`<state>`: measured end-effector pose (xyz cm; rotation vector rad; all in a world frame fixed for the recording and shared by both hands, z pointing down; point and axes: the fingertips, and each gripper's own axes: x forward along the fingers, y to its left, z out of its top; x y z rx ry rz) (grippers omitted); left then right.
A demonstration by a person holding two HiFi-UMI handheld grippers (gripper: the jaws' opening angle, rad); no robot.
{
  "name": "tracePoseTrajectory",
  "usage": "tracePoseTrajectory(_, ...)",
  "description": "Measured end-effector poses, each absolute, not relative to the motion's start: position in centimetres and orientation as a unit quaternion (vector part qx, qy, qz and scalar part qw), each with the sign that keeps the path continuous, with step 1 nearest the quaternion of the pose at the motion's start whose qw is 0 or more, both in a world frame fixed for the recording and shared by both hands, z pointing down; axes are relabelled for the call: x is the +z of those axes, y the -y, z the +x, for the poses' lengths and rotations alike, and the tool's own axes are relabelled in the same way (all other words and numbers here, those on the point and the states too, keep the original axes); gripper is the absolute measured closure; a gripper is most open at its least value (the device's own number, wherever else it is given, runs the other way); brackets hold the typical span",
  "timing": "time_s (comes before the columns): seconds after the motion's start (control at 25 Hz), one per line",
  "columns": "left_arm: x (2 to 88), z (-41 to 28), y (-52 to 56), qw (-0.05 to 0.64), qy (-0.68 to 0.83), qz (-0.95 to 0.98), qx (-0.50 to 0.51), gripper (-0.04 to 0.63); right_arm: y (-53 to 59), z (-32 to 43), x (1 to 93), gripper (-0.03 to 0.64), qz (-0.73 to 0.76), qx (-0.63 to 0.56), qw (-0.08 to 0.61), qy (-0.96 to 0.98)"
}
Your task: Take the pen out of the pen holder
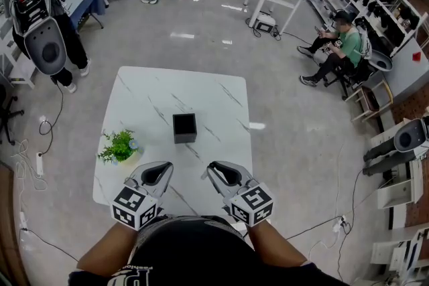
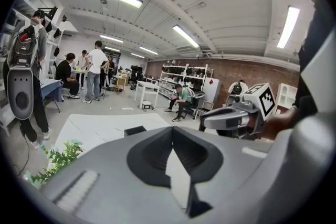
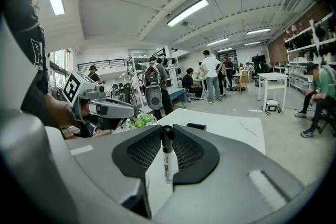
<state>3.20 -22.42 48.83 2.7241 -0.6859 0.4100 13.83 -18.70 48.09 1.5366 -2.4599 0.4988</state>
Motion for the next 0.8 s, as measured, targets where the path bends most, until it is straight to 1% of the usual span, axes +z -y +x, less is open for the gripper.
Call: tracePoseTrajectory(0.8,49.04,3.46,22.17,0.155,0.242,0.947,0.143,0.538,18.55,13.98,48.25,0.552,0.517,0.171,0.099,0.833)
